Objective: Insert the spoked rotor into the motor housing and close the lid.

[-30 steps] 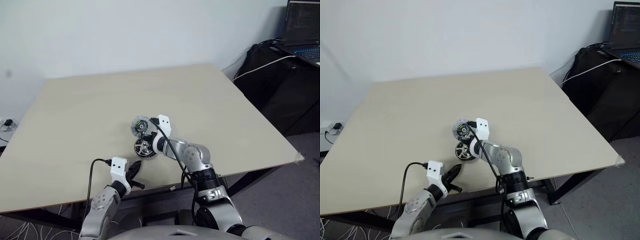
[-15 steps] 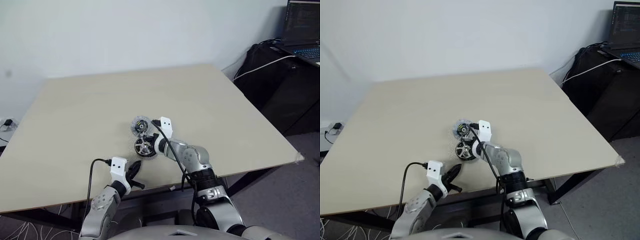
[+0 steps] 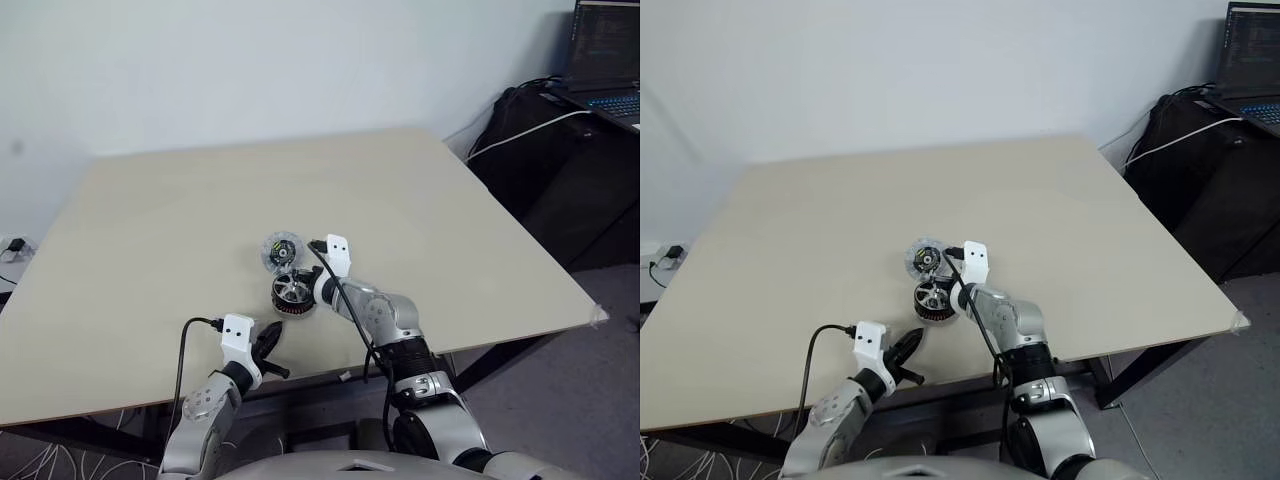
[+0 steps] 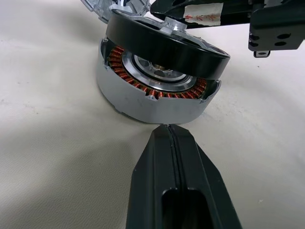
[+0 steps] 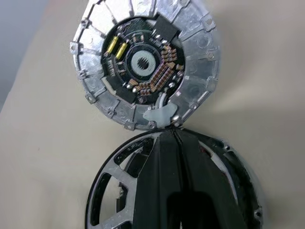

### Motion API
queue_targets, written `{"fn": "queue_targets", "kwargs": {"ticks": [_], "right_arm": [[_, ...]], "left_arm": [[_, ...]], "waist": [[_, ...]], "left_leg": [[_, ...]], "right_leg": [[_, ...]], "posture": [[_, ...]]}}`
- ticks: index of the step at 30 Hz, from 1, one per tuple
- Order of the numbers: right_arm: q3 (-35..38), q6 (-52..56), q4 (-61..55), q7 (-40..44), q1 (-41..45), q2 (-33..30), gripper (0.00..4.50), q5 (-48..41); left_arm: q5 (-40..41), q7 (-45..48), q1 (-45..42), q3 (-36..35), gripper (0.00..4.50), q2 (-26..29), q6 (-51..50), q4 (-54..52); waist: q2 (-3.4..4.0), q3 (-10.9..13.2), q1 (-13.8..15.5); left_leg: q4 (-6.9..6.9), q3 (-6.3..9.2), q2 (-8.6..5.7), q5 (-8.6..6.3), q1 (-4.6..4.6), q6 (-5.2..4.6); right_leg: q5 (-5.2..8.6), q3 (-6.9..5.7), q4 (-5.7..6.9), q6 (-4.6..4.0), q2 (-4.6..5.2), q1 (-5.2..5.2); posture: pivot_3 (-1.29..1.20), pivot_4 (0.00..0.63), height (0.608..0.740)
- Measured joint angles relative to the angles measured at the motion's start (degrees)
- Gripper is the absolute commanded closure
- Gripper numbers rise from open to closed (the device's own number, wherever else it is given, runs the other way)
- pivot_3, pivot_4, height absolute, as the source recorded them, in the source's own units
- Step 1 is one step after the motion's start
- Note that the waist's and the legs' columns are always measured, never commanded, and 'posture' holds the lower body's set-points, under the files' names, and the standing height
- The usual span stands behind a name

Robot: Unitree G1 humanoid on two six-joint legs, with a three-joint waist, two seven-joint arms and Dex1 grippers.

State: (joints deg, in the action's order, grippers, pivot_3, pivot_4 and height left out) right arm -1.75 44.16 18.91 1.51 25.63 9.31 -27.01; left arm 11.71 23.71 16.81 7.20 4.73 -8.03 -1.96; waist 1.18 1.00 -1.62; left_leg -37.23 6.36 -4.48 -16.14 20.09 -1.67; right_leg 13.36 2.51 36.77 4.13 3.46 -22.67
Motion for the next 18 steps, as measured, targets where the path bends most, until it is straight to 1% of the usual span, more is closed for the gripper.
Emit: {"fn": "queue_targets", "kwargs": {"ticks": [7, 11, 12, 14, 17, 18], "right_arm": [[-0.4, -9.8, 0.2, 2.2, 0.0, 0.0, 4.47, 4.2], [-1.2, -10.4, -3.7, 4.7, -0.1, 0.0, 4.47, 3.7], [-1.1, -9.2, -5.4, 5.2, -0.2, -0.1, 4.47, 2.8], [-0.8, -3.7, -10.6, 7.4, -1.2, -0.1, 4.47, -1.4], [-0.5, 7.1, -17.4, 10.0, -3.6, -1.5, 4.47, -8.2], [-0.4, 9.1, -18.5, 10.3, -4.2, -1.9, 4.47, -9.3]], "left_arm": [[0.0, 0.1, -0.1, -0.1, 4.5, 0.0, 0.2, 0.7], [0.0, 0.1, -0.3, -0.1, 4.5, 0.0, 1.0, 1.8], [0.0, 0.1, -0.4, -0.1, 4.5, 0.0, 1.1, 1.9], [0.0, 0.1, -0.4, -0.1, 4.5, 0.1, 1.4, 2.3], [0.0, 0.2, -0.6, -0.2, 4.5, 0.1, 2.3, 3.2], [0.0, 0.2, -0.5, -0.3, 4.5, 0.1, 2.4, 3.4]], "waist": [[-0.01, 0.1, 0.0], [-0.01, 0.1, 0.0], [-0.02, 0.2, 0.0], [-0.05, 0.2, 0.1], [-0.08, 0.2, 0.4], [-0.08, 0.2, 0.5]], "left_leg": [[0.03, 0.0, 0.0, 0.0, 0.0, 0.0], [0.03, 0.01, 0.0, 0.0, 0.02, 0.01], [0.04, 0.02, 0.0, 0.0, 0.02, 0.01], [0.05, 0.05, 0.01, 0.0, 0.04, 0.01], [0.05, 0.09, 0.0, 0.0, 0.11, 0.0], [0.05, 0.09, 0.0, -0.01, 0.11, 0.01]], "right_leg": [[0.03, 0.0, -0.01, 0.05, 0.0, -0.01], [-0.01, 0.0, 0.0, -0.03, 0.0, -0.04], [-0.01, 0.0, -0.01, -0.04, 0.01, -0.04], [0.0, -0.01, -0.03, -0.05, 0.02, -0.04], [0.01, -0.05, -0.06, -0.06, 0.04, -0.08], [0.02, -0.07, -0.06, -0.05, 0.04, -0.07]], "posture": [[0.0, 0.0, 0.74], [0.0, 0.0, 0.74], [0.0, 0.0, 0.74], [0.0, 0.0, 0.74], [0.0, 0.0, 0.74], [0.0, 0.0, 0.74]]}}
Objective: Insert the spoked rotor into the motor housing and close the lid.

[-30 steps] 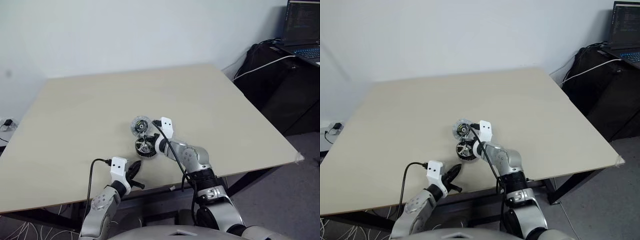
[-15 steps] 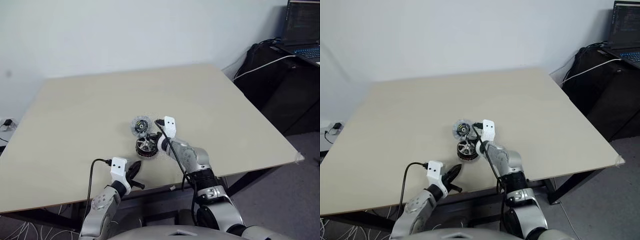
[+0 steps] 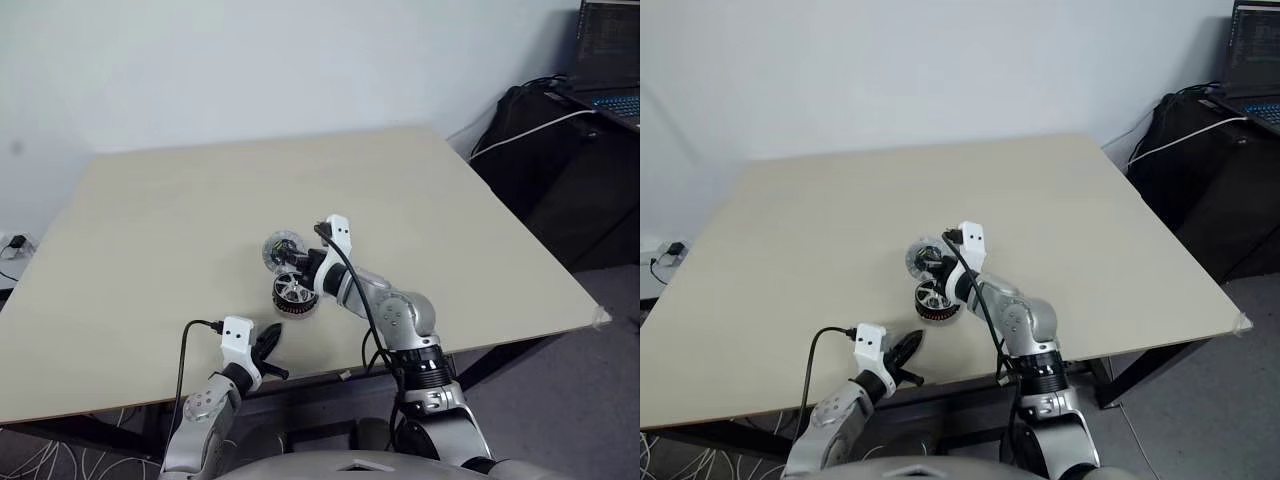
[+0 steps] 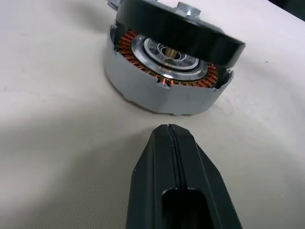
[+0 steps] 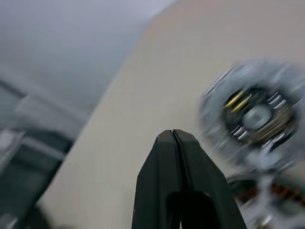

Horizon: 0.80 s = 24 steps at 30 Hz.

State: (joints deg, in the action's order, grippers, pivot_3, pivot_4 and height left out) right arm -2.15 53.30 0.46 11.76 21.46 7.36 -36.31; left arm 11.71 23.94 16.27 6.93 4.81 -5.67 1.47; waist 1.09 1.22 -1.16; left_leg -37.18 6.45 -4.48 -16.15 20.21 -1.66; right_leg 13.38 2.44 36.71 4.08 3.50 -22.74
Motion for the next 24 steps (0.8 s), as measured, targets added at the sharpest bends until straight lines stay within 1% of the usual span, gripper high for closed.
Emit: {"fn": "queue_targets", "kwargs": {"ticks": [3, 6, 13, 19, 24], "right_arm": [[0.7, 5.0, -2.0, 0.0, -1.4, -0.9, 4.47, -2.3], [0.6, 8.4, -2.7, 0.0, -2.7, -1.6, 4.47, -2.9], [-2.4, 14.6, -3.2, 2.0, -4.7, -2.4, 4.47, -4.1], [-3.1, 15.7, -3.1, 2.0, -4.9, -2.5, 4.47, -4.0], [-3.3, 15.4, -2.8, 2.0, -4.9, -2.5, 4.47, -2.1]], "left_arm": [[0.0, 0.2, 0.0, -0.1, 4.5, 0.0, 0.1, 0.5], [0.0, 0.5, -0.1, -0.1, 4.5, 0.0, 0.1, 0.5], [0.0, 0.8, 0.0, -0.1, 4.5, 0.0, 0.1, 0.5], [0.0, 0.8, 0.2, -0.1, 4.5, -0.1, 0.1, 0.4], [0.0, 0.7, 0.2, -0.1, 4.5, -0.1, 0.0, 0.4]], "waist": [[-0.01, 0.0, 0.0], [-0.02, 0.0, -0.1], [-0.06, 0.1, 0.0], [-0.12, 0.1, 0.0], [-0.13, 0.1, 0.0]], "left_leg": [[0.0, 0.0, 0.0, 0.0, 0.01, 0.01], [0.0, -0.01, 0.01, 0.0, 0.03, 0.01], [0.0, -0.01, 0.0, 0.0, 0.07, 0.01], [-0.02, 0.0, 0.0, 0.0, 0.08, 0.02], [-0.02, 0.0, 0.01, -0.01, 0.09, 0.02]], "right_leg": [[0.14, -0.01, 0.02, 0.22, 0.0, -0.02], [0.15, 0.0, 0.02, 0.24, 0.0, -0.05], [0.13, -0.01, 0.0, 0.22, 0.02, -0.07], [0.17, -0.03, 0.0, 0.29, 0.02, -0.07], [0.16, -0.03, 0.0, 0.27, 0.01, -0.09]], "posture": [[0.0, 0.0, 0.74], [0.0, 0.0, 0.74], [0.0, 0.0, 0.74], [0.0, 0.0, 0.74], [0.0, 0.0, 0.74]]}}
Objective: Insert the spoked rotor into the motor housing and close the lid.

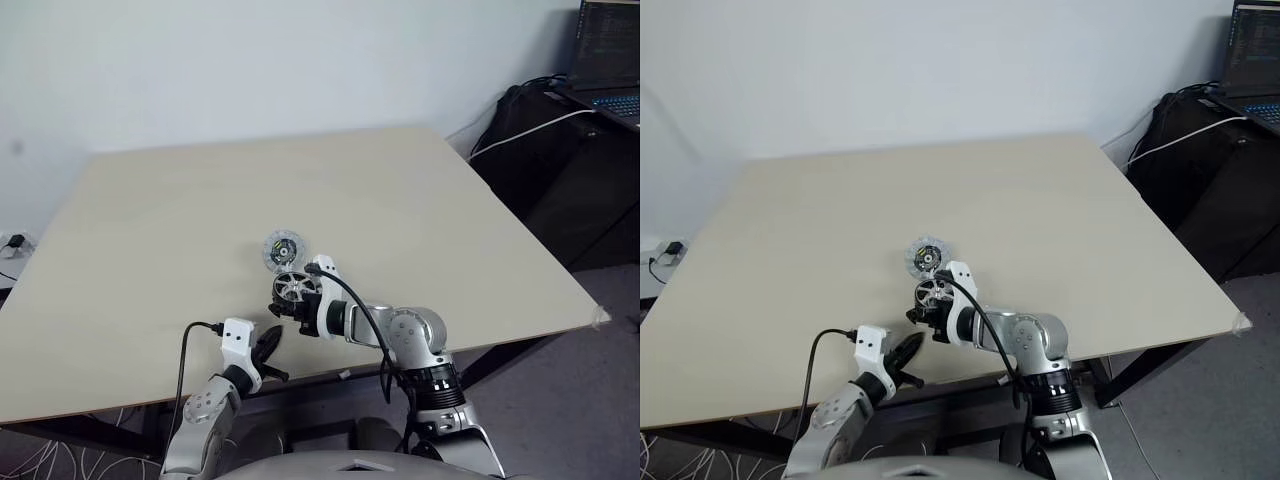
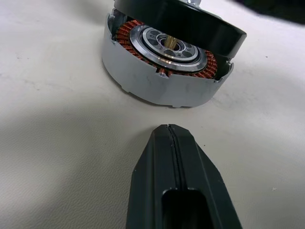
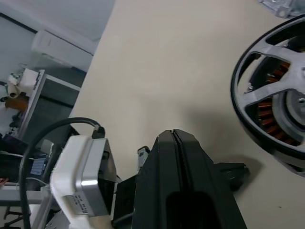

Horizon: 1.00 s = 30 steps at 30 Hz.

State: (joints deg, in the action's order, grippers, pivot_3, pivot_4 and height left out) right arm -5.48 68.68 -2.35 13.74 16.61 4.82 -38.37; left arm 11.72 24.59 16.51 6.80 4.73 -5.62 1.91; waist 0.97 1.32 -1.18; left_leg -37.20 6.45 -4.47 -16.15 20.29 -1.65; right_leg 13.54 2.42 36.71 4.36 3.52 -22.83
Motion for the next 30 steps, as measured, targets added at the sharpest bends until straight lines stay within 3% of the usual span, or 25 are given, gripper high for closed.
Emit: {"fn": "queue_targets", "kwargs": {"ticks": [24, 30], "right_arm": [[-0.8, -7.0, 2.4, -0.6, 0.1, 0.0, 4.47, 9.1], [-0.2, -6.8, 0.1, 6.3, -0.4, -0.2, 4.47, 4.3]], "left_arm": [[0.0, -0.8, 0.0, 0.0, 4.5, 0.1, -0.1, -0.3], [0.0, -0.8, -0.2, 0.0, 4.5, 0.1, -0.1, -0.3]], "waist": [[0.0, 0.0, 0.0], [-0.03, 0.0, 0.0]], "left_leg": [[0.0, 0.0, 0.0, 0.0, 0.01, 0.01], [0.0, 0.0, 0.0, 0.0, 0.03, 0.0]], "right_leg": [[-0.01, -0.01, 0.0, -0.01, 0.0, -0.01], [-0.01, -0.01, 0.0, -0.01, 0.0, -0.02]], "posture": [[0.0, 0.0, 0.74], [0.0, 0.0, 0.74]]}}
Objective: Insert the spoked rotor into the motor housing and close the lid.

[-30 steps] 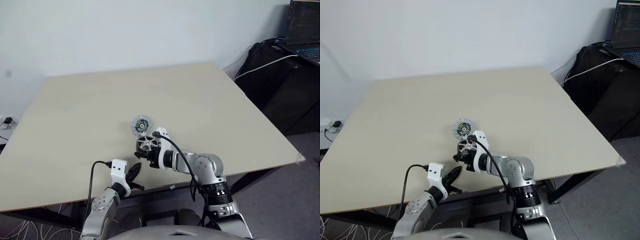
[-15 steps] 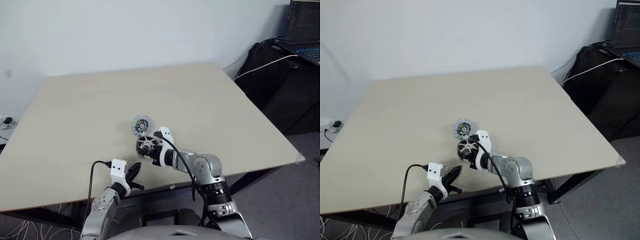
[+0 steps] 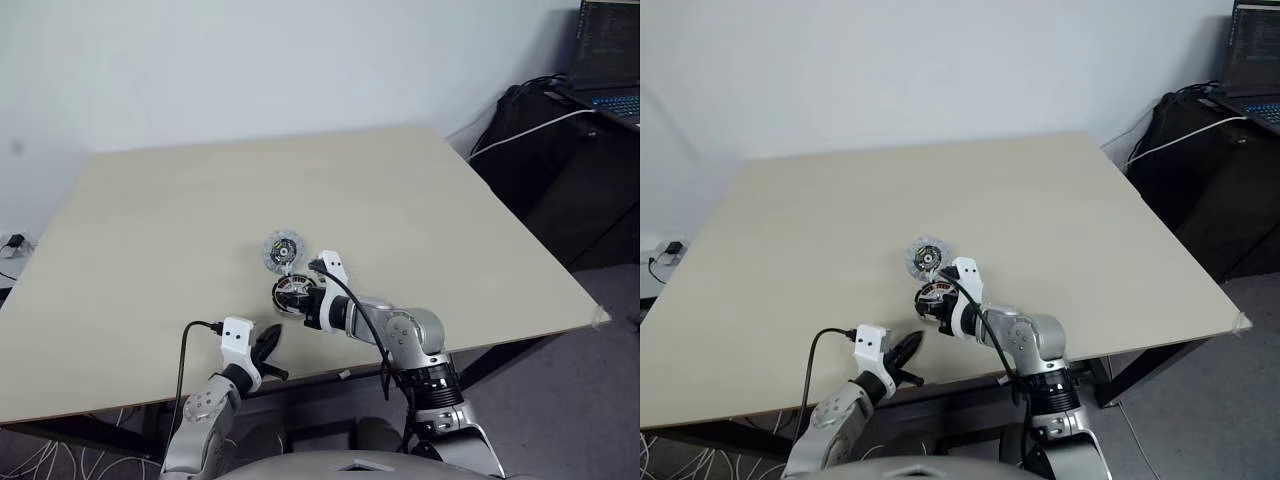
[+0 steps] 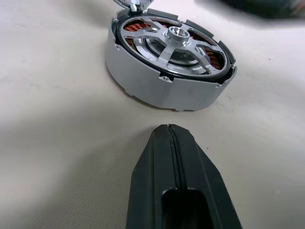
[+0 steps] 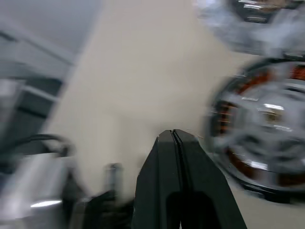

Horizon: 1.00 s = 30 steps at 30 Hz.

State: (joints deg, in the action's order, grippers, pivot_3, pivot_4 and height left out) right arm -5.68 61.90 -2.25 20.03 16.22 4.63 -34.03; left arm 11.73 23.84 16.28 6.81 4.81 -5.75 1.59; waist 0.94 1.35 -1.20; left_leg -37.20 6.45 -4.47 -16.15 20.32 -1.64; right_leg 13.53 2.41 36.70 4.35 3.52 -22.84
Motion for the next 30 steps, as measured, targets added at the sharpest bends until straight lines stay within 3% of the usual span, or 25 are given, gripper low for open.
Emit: {"fn": "queue_targets", "kwargs": {"ticks": [3, 8, 12, 22, 30], "right_arm": [[-1.0, -4.9, -3.8, 2.3, -1.1, -0.3, 4.47, 0.2], [-13.1, -24.1, -2.6, -1.2, -1.1, -7.2, 4.47, 18.3], [-17.6, -29.0, 5.6, -1.3, 0.8, -6.3, 4.47, 24.5], [-17.1, -33.6, 20.0, -0.5, 5.4, -2.8, 4.47, 28.3], [-15.9, -34.4, 23.1, -0.1, 5.3, -3.3, 4.47, 29.6]], "left_arm": [[0.0, 0.0, -0.2, 0.0, 4.5, 0.0, 0.0, 0.0], [0.1, 0.0, -0.1, 0.0, 4.5, -0.1, 0.0, 0.0], [0.1, 0.0, -0.3, 0.1, 4.5, -0.1, 0.0, -0.1], [0.1, -0.2, 0.6, 0.3, 4.5, 0.0, 0.0, -1.5], [0.1, -0.5, 0.6, 0.4, 4.5, -0.1, -0.3, -1.7]], "waist": [[0.0, 0.0, 0.0], [-0.03, 0.0, 0.0], [-0.07, 0.0, -0.1], [-0.11, 0.0, 0.2], [-0.05, 0.0, 0.5]], "left_leg": [[0.0, 0.01, 0.0, 0.0, 0.0, 0.0], [-0.03, -0.03, -0.02, 0.0, -0.01, 0.07], [-0.01, -0.02, 0.04, 0.07, -0.01, 0.15], [-0.02, 0.05, -0.01, 0.07, -0.02, 0.15], [-0.02, 0.05, -0.03, 0.06, -0.34, 0.14]], "right_leg": [[0.02, -0.02, -0.01, 0.03, 0.0, 0.01], [0.01, -0.01, 0.0, 0.08, 0.0, 0.0], [-0.1, -0.01, 0.07, -0.15, -0.05, -0.05], [-0.17, -0.02, 0.07, -0.27, -0.05, 0.0], [0.02, -0.02, 0.08, 0.0, -0.03, 0.36]], "posture": [[0.0, 0.0, 0.74], [0.0, 0.0, 0.74], [0.0, 0.0, 0.74], [0.0, 0.0, 0.74], [0.0, 0.0, 0.74]]}}
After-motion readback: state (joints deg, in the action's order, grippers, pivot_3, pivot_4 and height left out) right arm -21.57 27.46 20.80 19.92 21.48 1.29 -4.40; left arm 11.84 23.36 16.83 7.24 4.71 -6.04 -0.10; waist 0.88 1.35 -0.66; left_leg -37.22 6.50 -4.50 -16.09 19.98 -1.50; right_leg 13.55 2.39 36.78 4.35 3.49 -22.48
